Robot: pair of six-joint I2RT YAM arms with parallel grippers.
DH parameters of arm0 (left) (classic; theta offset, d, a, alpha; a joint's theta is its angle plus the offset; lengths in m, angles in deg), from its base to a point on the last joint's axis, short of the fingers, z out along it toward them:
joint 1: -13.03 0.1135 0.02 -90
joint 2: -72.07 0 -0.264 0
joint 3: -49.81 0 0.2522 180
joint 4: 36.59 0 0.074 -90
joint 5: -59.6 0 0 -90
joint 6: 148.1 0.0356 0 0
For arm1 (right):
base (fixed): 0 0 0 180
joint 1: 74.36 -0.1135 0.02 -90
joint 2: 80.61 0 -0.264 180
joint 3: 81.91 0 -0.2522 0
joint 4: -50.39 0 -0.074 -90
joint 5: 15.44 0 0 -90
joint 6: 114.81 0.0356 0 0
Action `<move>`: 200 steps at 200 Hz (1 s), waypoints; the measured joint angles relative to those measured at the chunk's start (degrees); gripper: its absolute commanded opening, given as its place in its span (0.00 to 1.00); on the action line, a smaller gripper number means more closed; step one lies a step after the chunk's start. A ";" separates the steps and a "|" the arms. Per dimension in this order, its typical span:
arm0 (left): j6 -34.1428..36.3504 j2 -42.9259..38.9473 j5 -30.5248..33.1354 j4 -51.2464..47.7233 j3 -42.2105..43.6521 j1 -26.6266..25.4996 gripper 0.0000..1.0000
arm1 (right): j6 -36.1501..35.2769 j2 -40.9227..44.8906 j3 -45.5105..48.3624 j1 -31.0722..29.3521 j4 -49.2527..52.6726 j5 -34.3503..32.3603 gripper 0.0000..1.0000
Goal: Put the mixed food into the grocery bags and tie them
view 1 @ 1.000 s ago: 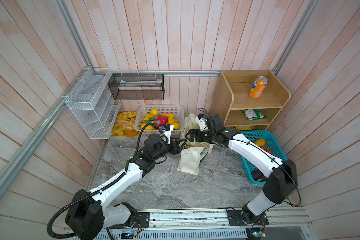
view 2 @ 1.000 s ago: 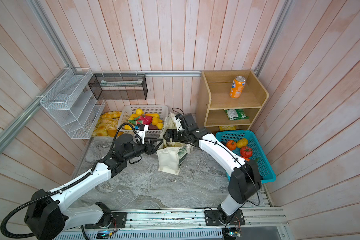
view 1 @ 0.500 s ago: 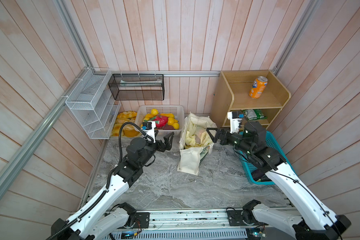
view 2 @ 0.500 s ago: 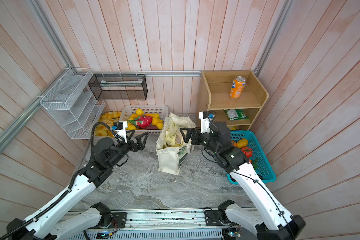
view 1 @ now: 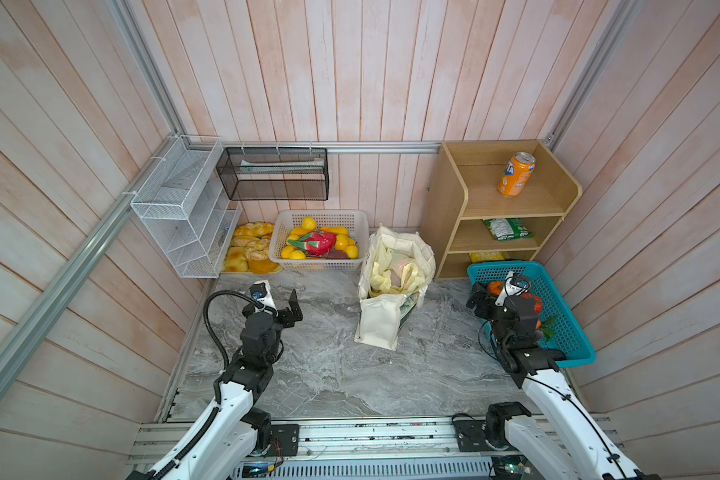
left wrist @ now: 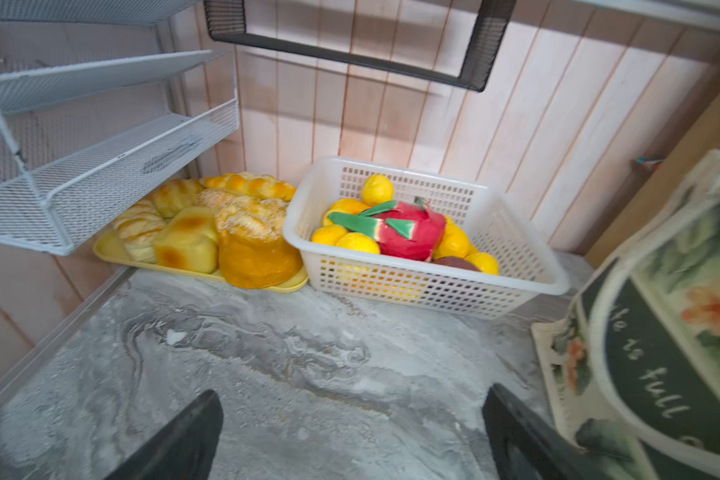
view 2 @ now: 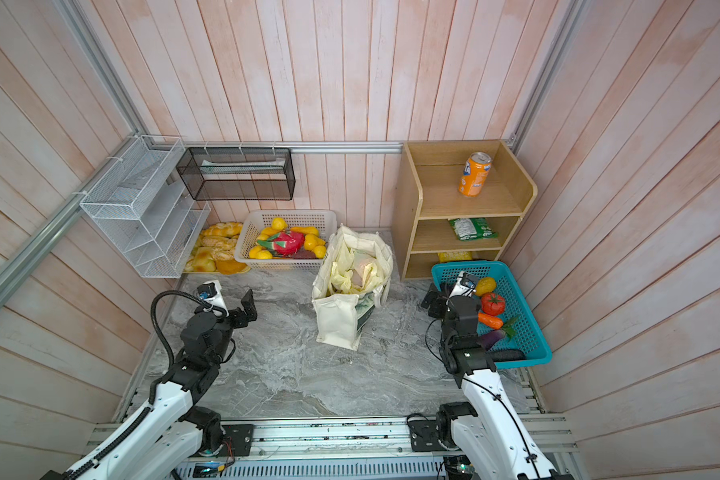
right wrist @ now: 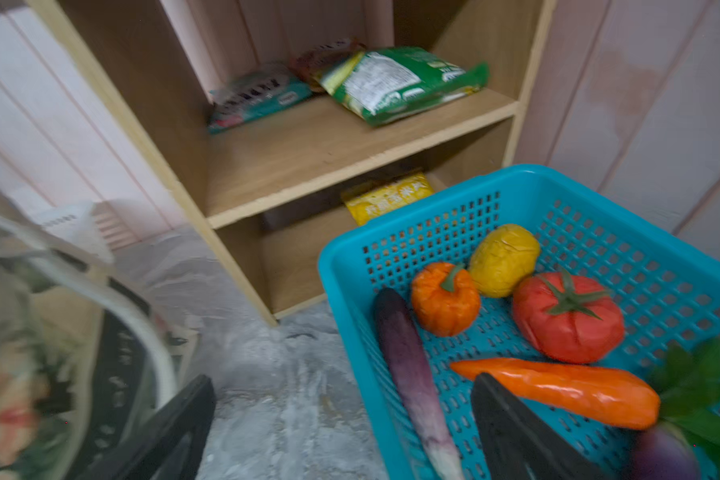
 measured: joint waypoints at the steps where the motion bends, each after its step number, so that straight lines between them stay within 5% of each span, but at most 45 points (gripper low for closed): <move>1: 0.11 0.15 0.07 0.17 0.09 0.11 1.00 | -0.17 -0.37 0.33 0.17 -0.55 -0.24 0.98; 67: 3.08 25.88 -3.54 26.91 4.48 11.80 1.00 | -5.81 -16.44 10.25 2.43 -25.42 -5.55 0.98; 120: 6.40 40.59 -15.17 42.64 4.28 16.52 1.00 | -11.82 -26.47 14.58 5.03 -50.97 0.85 0.98; 162: 7.23 41.99 -19.37 44.30 3.21 16.87 1.00 | -14.49 -39.39 15.19 6.54 -70.20 8.59 0.98; 200: 7.63 41.97 -20.04 45.16 3.13 16.81 1.00 | -14.34 -39.82 12.02 8.33 -67.25 11.41 0.98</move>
